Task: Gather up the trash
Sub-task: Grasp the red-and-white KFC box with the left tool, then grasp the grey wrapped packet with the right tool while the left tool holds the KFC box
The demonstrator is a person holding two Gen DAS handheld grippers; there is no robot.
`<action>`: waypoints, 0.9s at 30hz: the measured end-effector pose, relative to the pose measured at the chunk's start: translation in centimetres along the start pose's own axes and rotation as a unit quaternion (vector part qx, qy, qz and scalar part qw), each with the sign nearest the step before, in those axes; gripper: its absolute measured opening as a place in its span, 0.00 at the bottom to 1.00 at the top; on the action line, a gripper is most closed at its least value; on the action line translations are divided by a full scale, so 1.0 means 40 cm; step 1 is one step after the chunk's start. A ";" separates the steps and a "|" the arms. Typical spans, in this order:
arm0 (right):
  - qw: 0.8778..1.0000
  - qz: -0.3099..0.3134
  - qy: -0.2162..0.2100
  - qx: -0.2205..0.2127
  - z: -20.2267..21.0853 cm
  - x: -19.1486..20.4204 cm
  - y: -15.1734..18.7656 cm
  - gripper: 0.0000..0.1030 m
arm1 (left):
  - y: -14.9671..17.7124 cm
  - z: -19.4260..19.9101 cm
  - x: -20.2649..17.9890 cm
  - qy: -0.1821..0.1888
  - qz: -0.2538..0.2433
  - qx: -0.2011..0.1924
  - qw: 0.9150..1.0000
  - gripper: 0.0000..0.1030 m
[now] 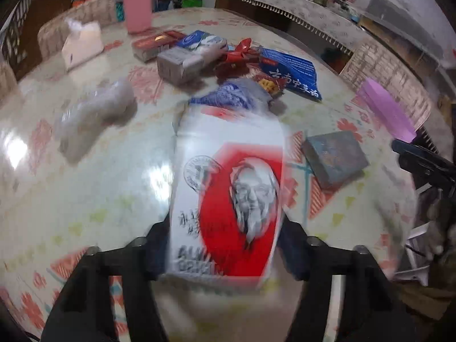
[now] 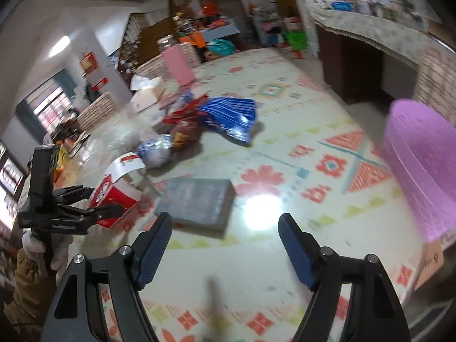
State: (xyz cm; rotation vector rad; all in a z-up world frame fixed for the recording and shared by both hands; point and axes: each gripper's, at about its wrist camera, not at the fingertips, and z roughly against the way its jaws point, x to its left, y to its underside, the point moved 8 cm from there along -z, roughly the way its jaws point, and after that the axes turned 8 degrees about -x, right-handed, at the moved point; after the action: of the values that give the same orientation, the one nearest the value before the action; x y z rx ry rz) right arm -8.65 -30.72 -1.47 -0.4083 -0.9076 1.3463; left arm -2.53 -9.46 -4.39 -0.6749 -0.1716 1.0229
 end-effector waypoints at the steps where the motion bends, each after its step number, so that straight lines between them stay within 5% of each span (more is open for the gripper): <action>1: 1.000 0.008 -0.004 0.000 -0.007 0.008 -0.011 0.80 | 0.002 0.017 0.003 0.000 0.012 -0.011 1.000 0.58; 5: 0.999 0.049 -0.018 0.005 -0.071 0.036 -0.071 0.86 | 0.011 0.079 0.011 0.002 0.055 -0.048 0.997 0.58; 8: 0.996 0.063 -0.039 0.040 -0.153 0.047 -0.086 0.86 | 0.022 0.120 0.029 -0.032 0.071 -0.075 0.994 0.58; 13: 0.989 0.074 -0.074 0.105 -0.252 0.064 -0.051 0.86 | 0.055 0.167 0.049 -0.061 0.081 -0.090 0.991 0.58; 18: 0.980 0.104 -0.105 0.133 -0.234 0.119 0.009 0.87 | 0.087 0.198 0.072 -0.079 0.097 -0.099 0.987 0.59; 27: 0.968 0.223 -0.017 0.112 -0.227 0.198 0.082 0.87 | 0.111 0.216 0.075 -0.100 0.118 -0.102 0.983 0.59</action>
State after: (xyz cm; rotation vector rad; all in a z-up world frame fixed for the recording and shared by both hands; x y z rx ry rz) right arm -4.24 -20.35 -6.82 -0.4290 -0.7022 1.8543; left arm -7.95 -1.66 -0.74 -0.7903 -0.3828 1.3147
